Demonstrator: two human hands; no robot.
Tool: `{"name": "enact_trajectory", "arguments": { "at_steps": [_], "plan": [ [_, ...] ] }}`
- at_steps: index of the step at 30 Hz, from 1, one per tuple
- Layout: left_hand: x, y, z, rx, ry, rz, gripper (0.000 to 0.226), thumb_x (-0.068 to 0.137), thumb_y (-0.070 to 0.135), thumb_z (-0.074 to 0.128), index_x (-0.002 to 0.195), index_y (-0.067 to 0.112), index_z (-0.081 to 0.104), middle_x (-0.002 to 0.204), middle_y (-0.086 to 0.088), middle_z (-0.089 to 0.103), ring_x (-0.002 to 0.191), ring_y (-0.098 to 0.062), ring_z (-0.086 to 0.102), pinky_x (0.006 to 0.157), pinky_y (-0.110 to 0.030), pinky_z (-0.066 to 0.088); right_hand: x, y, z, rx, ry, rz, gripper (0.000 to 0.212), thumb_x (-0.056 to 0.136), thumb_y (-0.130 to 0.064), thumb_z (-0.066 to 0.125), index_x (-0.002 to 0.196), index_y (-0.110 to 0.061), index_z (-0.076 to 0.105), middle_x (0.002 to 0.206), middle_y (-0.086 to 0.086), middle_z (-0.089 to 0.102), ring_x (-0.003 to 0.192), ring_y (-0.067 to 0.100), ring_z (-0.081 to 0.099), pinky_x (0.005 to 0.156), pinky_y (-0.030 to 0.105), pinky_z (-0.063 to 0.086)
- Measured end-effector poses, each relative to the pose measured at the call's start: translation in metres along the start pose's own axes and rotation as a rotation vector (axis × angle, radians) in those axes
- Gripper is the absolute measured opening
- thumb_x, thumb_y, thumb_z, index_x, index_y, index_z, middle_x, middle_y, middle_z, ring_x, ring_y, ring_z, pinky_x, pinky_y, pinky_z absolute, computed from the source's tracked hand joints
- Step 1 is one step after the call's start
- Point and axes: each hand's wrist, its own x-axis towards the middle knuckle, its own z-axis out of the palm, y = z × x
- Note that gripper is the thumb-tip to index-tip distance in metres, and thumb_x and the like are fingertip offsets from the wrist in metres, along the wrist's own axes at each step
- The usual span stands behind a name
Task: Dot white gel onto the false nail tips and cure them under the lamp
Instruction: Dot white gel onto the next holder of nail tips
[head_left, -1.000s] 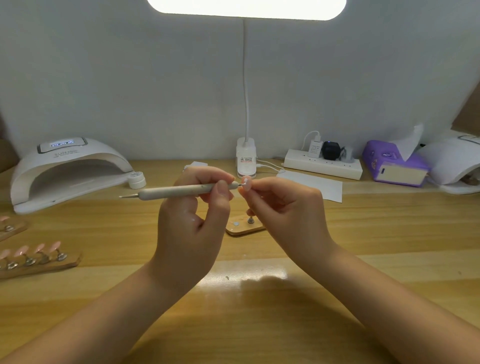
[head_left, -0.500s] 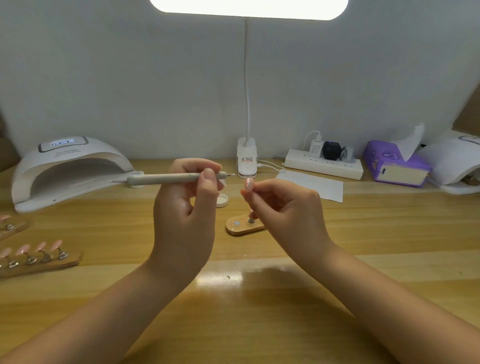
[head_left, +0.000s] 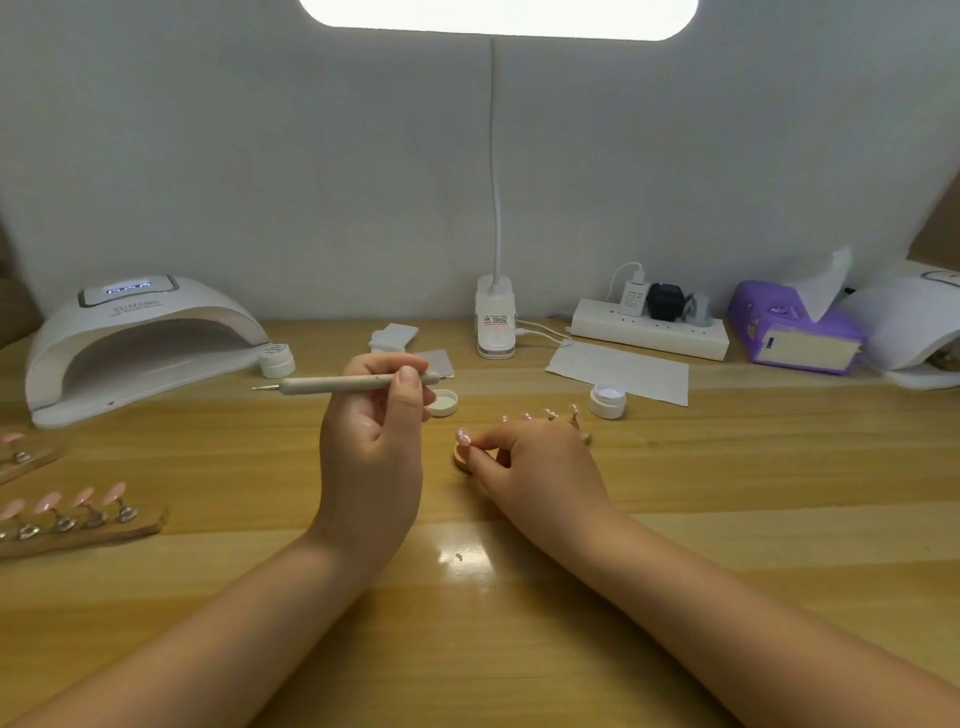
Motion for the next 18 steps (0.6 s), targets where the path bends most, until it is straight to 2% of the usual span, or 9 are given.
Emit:
{"name": "enact_trajectory", "arguments": {
  "at_steps": [4, 7, 9, 11, 14, 18],
  "plan": [
    [-0.004, -0.004, 0.001, 0.006, -0.018, -0.01, 0.013, 0.091, 0.028, 0.048, 0.091, 0.023, 0.06, 0.079, 0.016, 0.066, 0.075, -0.002, 0.062, 0.07, -0.018, 0.052, 0.004, 0.007, 0.0, -0.118, -0.072, 0.022, 0.03, 0.097, -0.04, 0.047, 0.108, -0.029, 0.072, 0.103, 0.0, 0.071, 0.114, 0.02, 0.057, 0.104, 0.034, 0.037],
    [-0.005, -0.004, 0.002, 0.017, -0.028, -0.007, 0.013, 0.091, 0.028, 0.048, 0.091, 0.024, 0.06, 0.078, 0.015, 0.066, 0.076, -0.003, 0.063, 0.071, -0.02, 0.052, 0.005, 0.008, -0.001, -0.19, -0.1, 0.009, 0.032, 0.098, -0.041, 0.045, 0.109, -0.028, 0.072, 0.112, 0.001, 0.07, 0.119, 0.02, 0.055, 0.102, 0.036, 0.04],
    [-0.004, -0.004, 0.001, 0.022, -0.026, -0.004, 0.013, 0.091, 0.029, 0.048, 0.091, 0.024, 0.061, 0.079, 0.014, 0.066, 0.076, -0.004, 0.063, 0.072, -0.021, 0.053, 0.003, 0.007, -0.004, -0.242, -0.083, -0.028, 0.037, 0.099, -0.043, 0.041, 0.106, -0.026, 0.073, 0.109, 0.001, 0.071, 0.118, 0.018, 0.056, 0.103, 0.033, 0.04],
    [-0.003, -0.003, 0.0, 0.026, -0.021, -0.004, 0.014, 0.091, 0.029, 0.048, 0.092, 0.024, 0.061, 0.079, 0.014, 0.066, 0.076, -0.005, 0.063, 0.072, -0.022, 0.053, -0.001, 0.004, -0.012, -0.294, -0.026, -0.077, 0.041, 0.098, -0.047, 0.039, 0.101, -0.025, 0.074, 0.097, 0.001, 0.073, 0.107, 0.017, 0.062, 0.098, 0.032, 0.045],
    [-0.001, -0.002, -0.002, 0.026, -0.018, 0.003, 0.013, 0.092, 0.028, 0.047, 0.092, 0.026, 0.06, 0.079, 0.015, 0.066, 0.076, -0.004, 0.062, 0.071, -0.019, 0.052, 0.001, -0.002, -0.034, -0.245, 0.073, -0.119, 0.041, 0.094, -0.053, 0.045, 0.096, -0.025, 0.075, 0.077, -0.002, 0.071, 0.073, 0.015, 0.065, 0.068, 0.034, 0.056],
    [0.0, -0.001, -0.004, 0.022, -0.011, 0.001, 0.013, 0.091, 0.03, 0.047, 0.092, 0.027, 0.06, 0.079, 0.016, 0.066, 0.077, -0.003, 0.062, 0.071, -0.018, 0.052, 0.017, 0.013, -0.066, -0.151, 0.247, -0.058, 0.036, 0.088, -0.05, 0.052, 0.095, -0.022, 0.073, 0.062, -0.008, 0.062, 0.06, 0.013, 0.058, 0.059, 0.033, 0.053]
  ]
}}
